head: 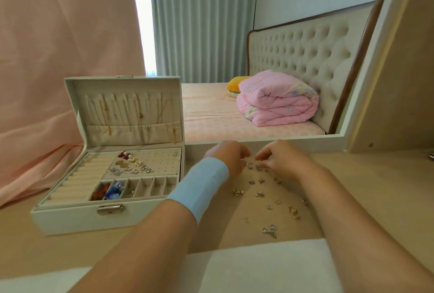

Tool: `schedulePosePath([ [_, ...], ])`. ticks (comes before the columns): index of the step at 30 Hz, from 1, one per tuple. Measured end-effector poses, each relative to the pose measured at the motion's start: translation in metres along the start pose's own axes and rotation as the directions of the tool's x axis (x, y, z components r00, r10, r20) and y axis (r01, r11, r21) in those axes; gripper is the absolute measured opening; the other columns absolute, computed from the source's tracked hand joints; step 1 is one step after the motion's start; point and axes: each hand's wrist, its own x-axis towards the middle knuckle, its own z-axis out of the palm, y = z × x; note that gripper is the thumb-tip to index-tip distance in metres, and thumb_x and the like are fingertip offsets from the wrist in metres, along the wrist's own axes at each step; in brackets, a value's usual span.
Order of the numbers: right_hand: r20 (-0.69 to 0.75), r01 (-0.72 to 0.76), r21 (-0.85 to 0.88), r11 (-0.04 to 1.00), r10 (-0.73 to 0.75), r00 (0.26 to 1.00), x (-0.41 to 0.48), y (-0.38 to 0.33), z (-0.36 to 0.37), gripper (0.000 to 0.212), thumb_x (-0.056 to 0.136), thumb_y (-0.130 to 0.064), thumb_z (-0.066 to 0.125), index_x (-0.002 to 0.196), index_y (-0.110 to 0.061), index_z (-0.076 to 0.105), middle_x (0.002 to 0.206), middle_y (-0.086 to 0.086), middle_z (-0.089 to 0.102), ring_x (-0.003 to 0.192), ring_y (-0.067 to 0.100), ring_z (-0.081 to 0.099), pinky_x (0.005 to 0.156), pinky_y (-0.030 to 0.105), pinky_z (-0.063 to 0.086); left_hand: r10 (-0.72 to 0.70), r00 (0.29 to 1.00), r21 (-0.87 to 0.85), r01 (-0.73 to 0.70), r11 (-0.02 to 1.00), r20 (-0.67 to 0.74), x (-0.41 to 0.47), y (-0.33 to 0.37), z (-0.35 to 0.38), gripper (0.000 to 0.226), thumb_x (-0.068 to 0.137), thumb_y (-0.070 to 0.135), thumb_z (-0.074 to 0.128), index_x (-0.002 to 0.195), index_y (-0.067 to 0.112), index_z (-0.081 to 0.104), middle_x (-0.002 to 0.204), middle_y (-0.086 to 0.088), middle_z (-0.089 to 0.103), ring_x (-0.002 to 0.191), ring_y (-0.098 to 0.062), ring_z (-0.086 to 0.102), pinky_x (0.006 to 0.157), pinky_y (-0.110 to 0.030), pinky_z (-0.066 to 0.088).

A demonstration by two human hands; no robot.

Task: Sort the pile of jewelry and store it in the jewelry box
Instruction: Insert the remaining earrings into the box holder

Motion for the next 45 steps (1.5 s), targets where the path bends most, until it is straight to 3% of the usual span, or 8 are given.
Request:
schedulePosePath([
  [5, -0.008, 0.014, -0.085, 0.996, -0.014, 1.000, 0.002, 0.000, 0.007, 0.016, 0.087, -0.035, 0.073, 0.102, -0.038, 0.077, 0.106, -0.017, 0.072, 0.100, 0.010, 0.065, 0.087, 0.031, 0.054, -0.009, 1.000, 0.013, 0.008, 1.000, 0.014, 0.015, 0.006, 0.016, 0.033, 0.097, 0.030, 0.055, 0.127, 0.040, 0.063, 0.125, 0.008, 0.065, 0.112, -0.016, 0.061, 0.090, -0.029, 0.049],
  [14, 0.020, 0.005, -0.098, 0.995, -0.003, 1.000, 0.003, 0.007, 0.004, 0.009, 0.086, -0.030, 0.074, 0.089, -0.037, 0.077, 0.091, -0.016, 0.071, 0.083, 0.008, 0.064, 0.087, 0.030, 0.055, -0.033, 0.999, -0.053, 0.031, 0.998, -0.027, 0.015, -0.007, 0.027, 0.009, 0.089, 0.031, 0.066, 0.096, 0.034, 0.071, 0.105, 0.012, 0.069, 0.100, -0.012, 0.063, 0.092, -0.035, 0.053],
  [17, 0.004, 0.010, -0.019, 1.000, -0.010, 1.000, 0.006, 0.007, 0.007, 0.011, 0.087, -0.031, 0.072, 0.079, -0.040, 0.073, 0.085, -0.019, 0.069, 0.075, 0.004, 0.061, 0.084, 0.031, 0.056, -0.041, 0.998, -0.078, 0.038, 0.996, -0.038, 0.013, -0.010, 0.027, 0.013, 0.091, 0.029, 0.064, 0.103, 0.031, 0.068, 0.106, 0.011, 0.066, 0.100, -0.013, 0.062, 0.093, -0.032, 0.052],
  [22, -0.040, 0.078, 0.287, 0.955, -0.069, 0.997, 0.009, 0.002, 0.011, 0.016, 0.087, -0.024, 0.074, 0.077, -0.036, 0.073, 0.086, -0.013, 0.074, 0.089, 0.006, 0.068, 0.086, 0.033, 0.055, -0.038, 0.999, 0.003, 0.038, 0.999, -0.014, 0.013, -0.008, 0.023, 0.032, 0.099, 0.011, 0.050, 0.121, 0.027, 0.067, 0.122, 0.004, 0.066, 0.107, -0.016, 0.063, 0.096, -0.028, 0.050],
  [25, -0.038, 0.119, 0.424, 0.898, -0.114, 0.993, 0.003, -0.008, 0.009, 0.009, 0.092, -0.018, 0.071, 0.087, -0.024, 0.076, 0.079, -0.005, 0.075, 0.066, -0.003, 0.062, 0.064, 0.022, 0.045, -0.044, 0.998, -0.009, 0.044, 0.999, -0.039, 0.010, -0.007, 0.012, 0.030, 0.099, 0.011, 0.052, 0.118, 0.027, 0.069, 0.118, 0.004, 0.068, 0.102, -0.016, 0.065, 0.096, -0.030, 0.051],
  [29, -0.031, 0.121, 0.528, 0.841, -0.124, 0.992, -0.005, -0.025, 0.005, 0.009, 0.094, -0.019, 0.069, 0.094, -0.014, 0.076, 0.083, 0.003, 0.077, 0.050, 0.002, 0.050, 0.056, 0.022, 0.044, -0.066, 0.973, -0.125, 0.039, 0.991, -0.223, -0.005, -0.012, -0.010, 0.028, 0.100, 0.016, 0.052, 0.121, 0.024, 0.068, 0.118, -0.002, 0.066, 0.106, -0.020, 0.060, 0.088, -0.025, 0.045],
  [39, -0.051, 0.218, 0.597, 0.772, -0.235, 0.971, -0.035, -0.098, 0.002, 0.002, 0.083, -0.016, 0.081, 0.084, -0.015, 0.080, 0.077, -0.003, 0.076, 0.052, 0.007, 0.051, 0.054, 0.015, 0.045, -0.122, 0.962, -0.388, 0.019, 0.922, -0.244, -0.088, -0.073, -0.069, 0.019, 0.097, 0.019, 0.061, 0.106, 0.026, 0.074, 0.096, 0.009, 0.068, 0.081, -0.008, 0.060, 0.080, -0.022, 0.050],
  [45, -0.013, 0.240, 0.572, 0.784, -0.284, 0.959, -0.045, -0.149, 0.009, 0.007, 0.085, -0.020, 0.080, 0.082, -0.026, 0.080, 0.077, -0.009, 0.074, 0.050, -0.006, 0.052, 0.055, 0.013, 0.044, -0.216, 0.933, -0.475, 0.057, 0.878, -0.288, -0.138, -0.115, -0.089, 0.013, 0.093, 0.020, 0.066, 0.097, 0.031, 0.072, 0.082, 0.008, 0.069, 0.071, -0.007, 0.064, 0.070, -0.020, 0.053],
])
